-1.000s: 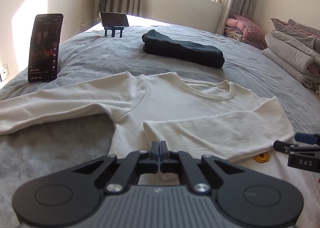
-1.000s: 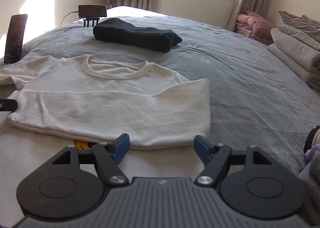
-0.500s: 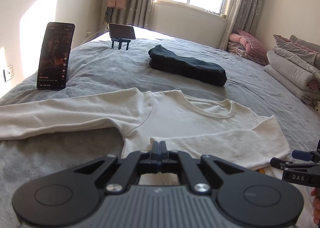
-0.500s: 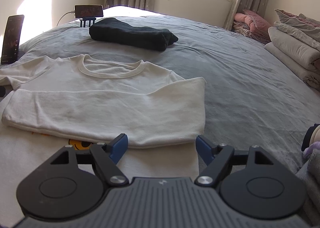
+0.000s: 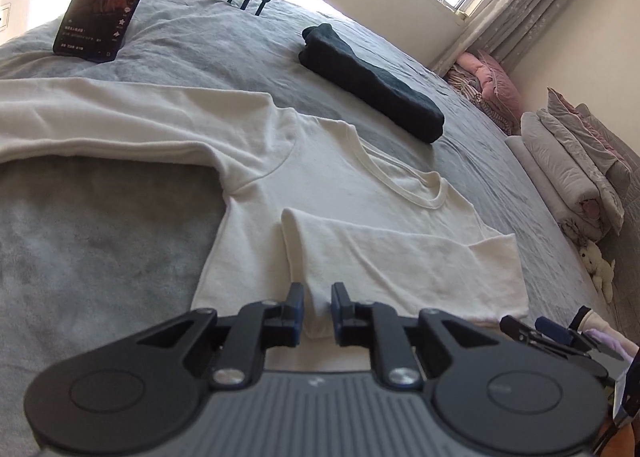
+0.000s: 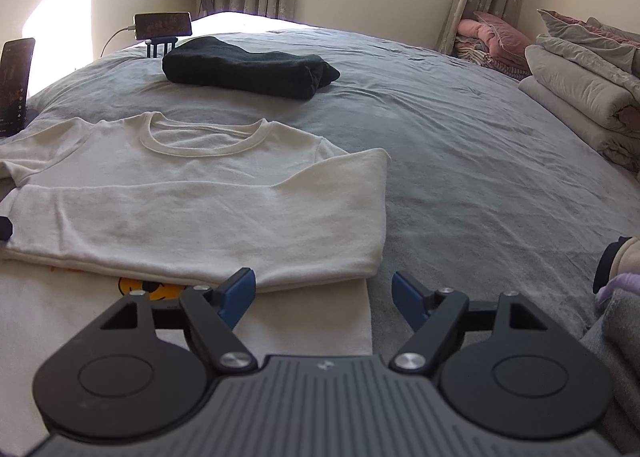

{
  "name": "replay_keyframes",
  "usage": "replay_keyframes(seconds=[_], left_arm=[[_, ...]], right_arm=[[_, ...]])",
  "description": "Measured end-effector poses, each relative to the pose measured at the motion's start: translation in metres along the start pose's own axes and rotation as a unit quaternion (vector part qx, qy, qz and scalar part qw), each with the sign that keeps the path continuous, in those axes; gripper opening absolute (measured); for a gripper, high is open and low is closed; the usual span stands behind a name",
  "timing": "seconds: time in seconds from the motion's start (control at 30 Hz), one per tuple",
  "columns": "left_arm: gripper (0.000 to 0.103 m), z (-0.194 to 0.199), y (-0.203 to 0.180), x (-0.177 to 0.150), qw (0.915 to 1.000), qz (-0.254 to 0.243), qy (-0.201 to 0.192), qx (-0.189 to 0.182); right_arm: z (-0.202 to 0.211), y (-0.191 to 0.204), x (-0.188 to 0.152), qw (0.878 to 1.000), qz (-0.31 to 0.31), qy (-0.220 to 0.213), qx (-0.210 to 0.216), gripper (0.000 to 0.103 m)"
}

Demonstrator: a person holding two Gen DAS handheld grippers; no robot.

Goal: Fold clothes

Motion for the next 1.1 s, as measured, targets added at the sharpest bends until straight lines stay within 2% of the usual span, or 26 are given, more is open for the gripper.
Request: replay_keyframes(seconds=[0.07, 0.17, 0.23, 0.3, 0.37, 0.43, 0.5, 0.63, 0.9, 1.1], left_arm=[[0.016, -0.003, 0.0, -0.001, 1.0, 0.005, 0.002, 0.005], [0.023, -0.005, -0.001, -0.002, 1.0, 0.001, -0.001, 0.009], [0.031, -0.007, -0.004, -0.003, 0.9999, -0.01, -0.005, 0.01], [0.034, -0.008, -0.007, -0.004, 0.9997, -0.022, -0.008, 0.01], [0.031, -0.01, -0.013, -0.007, 0.9987, -0.043, -0.017, 0.022], [0.015, -0.011, -0.018, -0.01, 0.9969, -0.064, -0.028, 0.035], [0.012, -0.011, -0.022, -0.013, 0.9955, -0.076, -0.037, 0.043], [0.009, -0.004, -0.028, -0.016, 0.9929, -0.089, -0.062, 0.049], [0.008, 0.021, -0.035, -0.014, 0.9897, -0.089, -0.109, 0.028], [0.006, 0.035, -0.032, -0.013, 0.9859, -0.092, -0.134, 0.042]], right_arm=[[0.0, -0.001, 0.0, 1.0, -0.001, 0.0, 0.001, 0.078], [0.0, -0.002, -0.001, 1.0, -0.001, 0.001, 0.002, 0.079], [-0.001, -0.001, -0.001, 1.0, 0.001, 0.004, 0.005, 0.08], [-0.003, 0.001, -0.002, 1.0, 0.006, 0.009, 0.007, 0.081], [-0.005, 0.004, -0.004, 1.0, 0.01, 0.013, 0.006, 0.081], [-0.007, 0.007, -0.005, 1.0, 0.014, 0.014, 0.004, 0.081], [-0.007, 0.007, -0.006, 1.0, 0.015, 0.013, 0.001, 0.082], [-0.007, 0.006, -0.006, 1.0, 0.012, 0.012, 0.0, 0.084], [-0.007, 0.005, -0.007, 1.0, 0.013, 0.009, -0.002, 0.086], [-0.005, -0.003, -0.008, 1.0, 0.01, 0.006, -0.01, 0.086]])
Point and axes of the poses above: each gripper's, at about its wrist camera, not at the fingertips, and z roughly against the way its jaws point, y to its left, x to its top, the point moved 2 cm from there along -z, roughly the way its jaws point, and after that the axes turned 7 degrees about z, right-handed, at the moved point
